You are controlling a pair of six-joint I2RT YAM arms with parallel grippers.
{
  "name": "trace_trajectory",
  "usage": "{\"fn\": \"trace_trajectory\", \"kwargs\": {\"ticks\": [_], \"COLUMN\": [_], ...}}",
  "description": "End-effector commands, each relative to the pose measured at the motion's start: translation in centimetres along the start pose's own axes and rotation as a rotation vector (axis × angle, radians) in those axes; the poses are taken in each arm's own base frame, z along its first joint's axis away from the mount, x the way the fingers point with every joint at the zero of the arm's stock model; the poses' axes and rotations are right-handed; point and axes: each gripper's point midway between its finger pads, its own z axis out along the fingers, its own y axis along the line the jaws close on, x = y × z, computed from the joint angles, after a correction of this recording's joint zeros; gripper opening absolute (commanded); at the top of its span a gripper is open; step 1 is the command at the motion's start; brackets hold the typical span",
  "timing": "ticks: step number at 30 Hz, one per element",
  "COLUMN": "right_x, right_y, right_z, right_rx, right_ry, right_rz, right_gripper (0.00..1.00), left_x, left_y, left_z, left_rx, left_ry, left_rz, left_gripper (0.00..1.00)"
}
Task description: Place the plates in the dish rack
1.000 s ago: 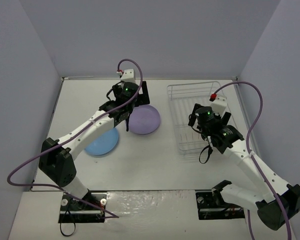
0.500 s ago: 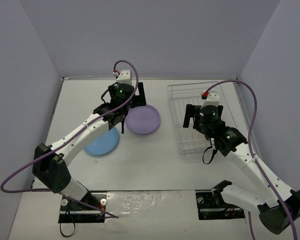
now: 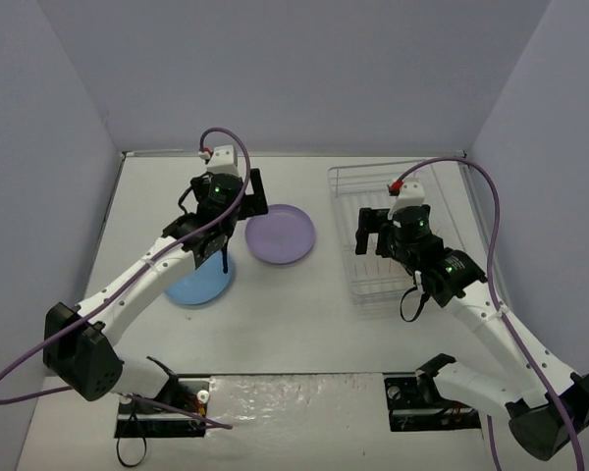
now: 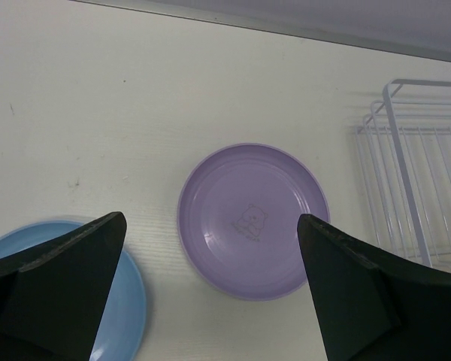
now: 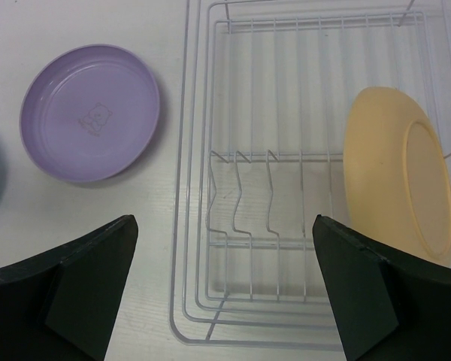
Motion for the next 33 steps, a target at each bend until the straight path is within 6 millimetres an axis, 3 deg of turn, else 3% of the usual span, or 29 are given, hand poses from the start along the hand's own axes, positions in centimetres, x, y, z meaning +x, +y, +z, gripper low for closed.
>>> {"fn": "trace_trajectory", "kwargs": {"ticks": [1, 6, 14, 17, 23, 33], "right_x": [-4.5, -4.9, -4.4, -4.6, -5.0, -4.9], "right_y": [2.4, 3.9, 5.1, 5.1, 3.6, 1.5], "right_z": [-0.9, -0.7, 0.4, 0.2, -0.8, -1.7], "right_rx": [-0.106, -0.177, -0.215, -0.217, -0.161, -0.062], "right_ry": [-0.115, -0.14, -0.138, -0.147, -0.191, -0.216], "right_rz": [0.03, 0.043, 0.081, 0.095, 0.142, 0.18], "right_gripper": [1.0, 1.0, 1.0, 1.0, 1.0, 1.0], "left_x": [-1.3, 2.0, 8.2, 8.6, 9.4, 11.2], "left_y": [2.6, 4.5, 4.5, 4.5, 2.4, 2.1], "left_z": [-1.0, -1.4, -1.3, -0.4, 3.1, 7.6], "left_rx": [-0.061, -0.09, -0.02, -0.025, 0.023, -0.036], "left_ry": [-0.03, 0.04, 0.171, 0.176, 0.216, 0.265], "left_rz": [-0.028, -0.021, -0.042, -0.044, -0.08, -0.104], "left_gripper": [0.97, 0.97, 0.97, 0.97, 0.97, 0.95]}}
